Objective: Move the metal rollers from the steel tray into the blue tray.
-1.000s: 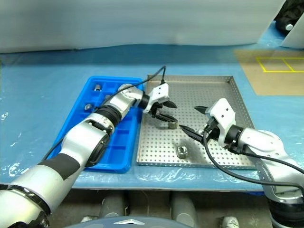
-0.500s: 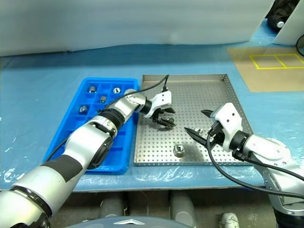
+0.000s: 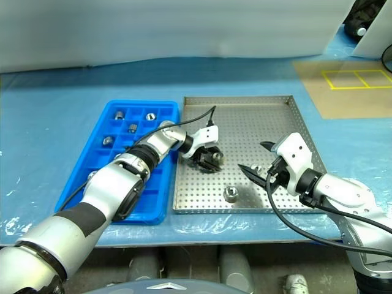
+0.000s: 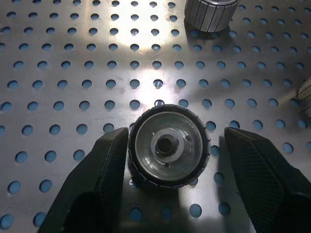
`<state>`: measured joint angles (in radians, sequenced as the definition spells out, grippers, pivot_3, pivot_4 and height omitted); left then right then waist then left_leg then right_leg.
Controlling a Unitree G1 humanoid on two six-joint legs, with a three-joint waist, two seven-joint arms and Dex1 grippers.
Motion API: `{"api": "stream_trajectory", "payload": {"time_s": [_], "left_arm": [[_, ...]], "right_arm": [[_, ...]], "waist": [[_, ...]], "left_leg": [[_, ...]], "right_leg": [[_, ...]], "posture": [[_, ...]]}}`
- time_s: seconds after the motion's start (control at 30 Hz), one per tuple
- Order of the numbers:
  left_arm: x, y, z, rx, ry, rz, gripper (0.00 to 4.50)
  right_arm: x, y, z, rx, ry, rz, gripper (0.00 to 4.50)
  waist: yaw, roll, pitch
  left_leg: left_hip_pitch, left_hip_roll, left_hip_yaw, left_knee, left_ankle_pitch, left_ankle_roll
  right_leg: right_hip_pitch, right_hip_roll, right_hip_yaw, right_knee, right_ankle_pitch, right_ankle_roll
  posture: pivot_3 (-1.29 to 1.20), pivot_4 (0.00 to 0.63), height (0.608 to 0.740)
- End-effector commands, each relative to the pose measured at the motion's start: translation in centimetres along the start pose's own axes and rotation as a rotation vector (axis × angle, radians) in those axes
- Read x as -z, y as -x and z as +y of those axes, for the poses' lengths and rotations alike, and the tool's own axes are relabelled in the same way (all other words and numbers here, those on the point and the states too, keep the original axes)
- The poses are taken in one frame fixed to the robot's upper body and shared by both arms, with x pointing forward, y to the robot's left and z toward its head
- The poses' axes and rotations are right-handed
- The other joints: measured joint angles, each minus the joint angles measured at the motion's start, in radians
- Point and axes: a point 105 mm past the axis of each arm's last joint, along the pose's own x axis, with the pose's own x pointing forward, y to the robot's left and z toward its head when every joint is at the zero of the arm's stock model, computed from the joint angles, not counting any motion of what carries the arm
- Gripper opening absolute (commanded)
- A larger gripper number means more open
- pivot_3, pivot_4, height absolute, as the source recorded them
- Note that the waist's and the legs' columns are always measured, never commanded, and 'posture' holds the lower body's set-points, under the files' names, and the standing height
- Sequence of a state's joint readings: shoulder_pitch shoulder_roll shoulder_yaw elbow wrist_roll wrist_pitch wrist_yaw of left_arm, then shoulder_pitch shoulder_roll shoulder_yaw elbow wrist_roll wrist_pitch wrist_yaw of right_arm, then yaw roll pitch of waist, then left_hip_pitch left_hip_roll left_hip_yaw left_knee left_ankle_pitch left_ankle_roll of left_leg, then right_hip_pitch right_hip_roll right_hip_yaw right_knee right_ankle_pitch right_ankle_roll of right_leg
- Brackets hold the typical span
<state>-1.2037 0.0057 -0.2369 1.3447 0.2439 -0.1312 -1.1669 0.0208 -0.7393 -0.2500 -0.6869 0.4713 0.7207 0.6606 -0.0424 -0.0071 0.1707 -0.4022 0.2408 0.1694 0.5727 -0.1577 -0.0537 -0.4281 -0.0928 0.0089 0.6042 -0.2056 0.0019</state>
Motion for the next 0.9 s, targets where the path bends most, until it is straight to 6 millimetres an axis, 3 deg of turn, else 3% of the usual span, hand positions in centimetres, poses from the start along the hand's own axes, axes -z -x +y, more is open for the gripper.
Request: {"api": "stream_trajectory", "payload": {"time_s": [0.03,0.13,0.3,0.4,0.6,0.73,0.9], "left_arm": [[-0.2,0.0,0.3,-0.031,0.006,-0.021,3.15],[-0.1,0.2,0.5,-0.037,0.021,-0.017,2.47],[-0.6,0.6,0.7,-0.038,0.024,-0.053,2.47],[-0.4,0.9,0.9,-0.053,0.023,-0.04,1.92],[-0.5,1.8,1.8,-0.107,0.031,-0.064,1.92],[-2.6,4.3,3.5,-0.177,0.048,-0.176,1.92],[-5.0,11.1,5.8,-0.274,-0.006,-0.31,1.92]], "right_arm": [[-0.9,0.2,0.3,-0.002,0.053,-0.025,4.5],[-1.0,0.1,0.2,-0.003,0.056,-0.025,4.5],[-1.0,-0.2,0.1,-0.009,0.059,-0.029,4.5],[-1.1,-0.4,0.0,-0.015,0.062,-0.034,4.5],[-1.2,-1.0,0.0,-0.037,0.069,-0.043,4.5],[-1.4,-1.5,-0.1,-0.061,0.078,-0.053,4.5],[-1.5,-2.7,0.0,-0.113,0.083,-0.072,4.5]], "waist": [[0.0,0.0,0.0],[0.0,0.0,0.0],[0.0,0.0,0.0],[0.0,0.0,0.0],[0.001,0.0,0.0],[0.003,0.0,0.0],[0.003,-0.001,0.001]], "left_leg": [[0.0,0.0,0.0,0.0,0.0,0.0],[0.0,0.0,0.0,0.0,0.0,0.0],[0.0,0.0,0.0,0.0,0.0,0.0],[0.0,0.0,0.0,0.0,0.0,0.0],[0.0,0.0,0.0,-0.001,0.0,0.0],[-0.001,0.0,0.0,-0.001,0.0,0.0],[-0.001,0.0,0.0,-0.001,0.0,-0.001]], "right_leg": [[0.0,0.0,0.0,0.0,0.0,0.0],[0.0,0.0,0.0,0.0,0.0,0.0],[0.0,0.0,0.0,-0.001,0.0,0.0],[0.0,0.0,0.0,0.0,0.0,0.0],[0.0,0.0,0.0,-0.001,0.0,0.0],[-0.001,0.0,0.0,-0.001,0.0,0.0],[-0.003,0.0,0.001,0.001,0.0,0.0]], "posture": [[-0.61,0.15,0.74],[-0.61,0.15,0.74],[-0.58,0.15,0.74],[-0.57,0.15,0.74],[-0.53,0.15,0.74],[-0.5,0.15,0.74],[-0.42,0.15,0.74]]}}
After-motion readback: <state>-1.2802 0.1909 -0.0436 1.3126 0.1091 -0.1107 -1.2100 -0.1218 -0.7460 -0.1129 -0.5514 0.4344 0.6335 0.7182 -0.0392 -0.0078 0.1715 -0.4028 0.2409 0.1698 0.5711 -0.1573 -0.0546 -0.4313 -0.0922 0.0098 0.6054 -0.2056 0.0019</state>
